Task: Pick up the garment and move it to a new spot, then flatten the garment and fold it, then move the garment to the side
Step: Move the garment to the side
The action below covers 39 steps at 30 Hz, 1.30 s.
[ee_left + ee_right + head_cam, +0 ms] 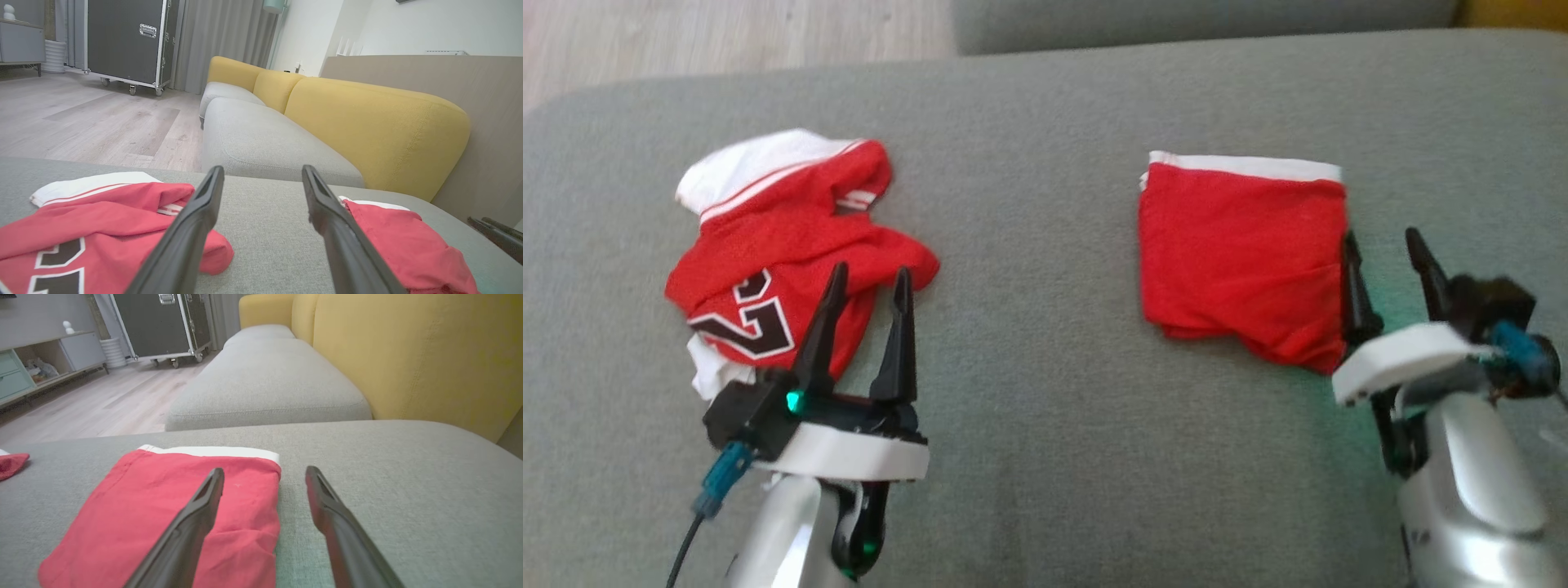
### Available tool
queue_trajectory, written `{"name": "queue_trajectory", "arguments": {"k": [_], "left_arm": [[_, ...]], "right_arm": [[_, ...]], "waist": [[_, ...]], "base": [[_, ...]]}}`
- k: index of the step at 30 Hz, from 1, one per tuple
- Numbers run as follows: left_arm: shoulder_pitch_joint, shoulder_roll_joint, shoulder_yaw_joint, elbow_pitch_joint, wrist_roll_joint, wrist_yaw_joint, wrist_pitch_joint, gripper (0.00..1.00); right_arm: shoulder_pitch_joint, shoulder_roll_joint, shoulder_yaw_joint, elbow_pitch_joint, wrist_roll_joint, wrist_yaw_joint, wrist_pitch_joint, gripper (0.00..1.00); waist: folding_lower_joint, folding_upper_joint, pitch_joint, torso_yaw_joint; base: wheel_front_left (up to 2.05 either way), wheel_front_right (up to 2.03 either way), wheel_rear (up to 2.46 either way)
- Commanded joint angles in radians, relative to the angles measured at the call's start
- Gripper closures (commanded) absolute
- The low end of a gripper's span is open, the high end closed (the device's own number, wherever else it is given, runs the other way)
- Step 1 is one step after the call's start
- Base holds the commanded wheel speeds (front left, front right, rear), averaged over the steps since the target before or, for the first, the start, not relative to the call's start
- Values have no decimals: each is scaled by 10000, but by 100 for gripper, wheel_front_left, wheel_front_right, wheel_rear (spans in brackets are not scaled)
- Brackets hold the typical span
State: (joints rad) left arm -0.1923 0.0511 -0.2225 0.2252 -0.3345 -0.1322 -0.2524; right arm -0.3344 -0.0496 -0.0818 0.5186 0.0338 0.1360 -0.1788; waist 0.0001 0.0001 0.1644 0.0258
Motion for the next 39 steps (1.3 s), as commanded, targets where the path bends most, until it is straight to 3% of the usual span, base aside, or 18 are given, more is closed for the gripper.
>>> {"name": "queue_trajectory", "arguments": {"k": [1,8,14,15,16,22,27,31,35,36,39], "left_arm": [[-463,52,220,-246,-6,15,-93,0],[-730,56,38,-131,-81,15,-93,0],[-778,91,36,-113,-124,15,-93,0],[-784,102,53,-115,-129,15,-93,0],[-791,111,74,-113,-129,15,-93,0],[-732,133,223,-70,-84,15,-94,0],[-610,135,268,-63,-73,15,-94,0],[-560,135,312,-93,-69,15,-94,0],[-619,135,290,-171,-71,15,-94,0],[-619,135,290,-171,-71,15,-94,0],[-744,133,228,-250,-85,15,-94,0]], "right_arm": [[-610,-8,59,14,46,-53,161,0],[-1540,-7,-636,1734,124,-53,1040,0],[-1883,-7,-536,2866,214,-53,1171,0],[-1947,-7,-434,2995,213,-53,1160,42],[-2011,-7,-353,3085,163,-53,1107,100],[-2387,-52,82,3095,-923,-53,491,100],[-2566,-516,976,2969,-1677,-53,350,100],[-2754,-1419,2037,2984,-1852,-53,530,100],[-3072,-2790,3066,3143,-1811,-53,783,100],[-3072,-2790,3066,3143,-1811,-53,783,100],[-3389,-3894,3373,3364,-1595,-53,963,100]], "waist": [[-1,-1,284,258],[-1,-1,654,632],[-1,-1,757,725],[-1,-1,771,713],[-1,-1,784,694],[-1,-1,587,421],[-1,-1,324,196],[-1,-1,250,108],[-1,-1,382,131],[-1,-1,382,131],[-1,-1,587,222]], "base": [[0,0,0],[0,0,0],[0,0,0],[0,0,0],[0,0,0],[0,0,0],[0,0,0],[0,0,0],[0,0,0],[0,0,0],[0,0,0]]}}
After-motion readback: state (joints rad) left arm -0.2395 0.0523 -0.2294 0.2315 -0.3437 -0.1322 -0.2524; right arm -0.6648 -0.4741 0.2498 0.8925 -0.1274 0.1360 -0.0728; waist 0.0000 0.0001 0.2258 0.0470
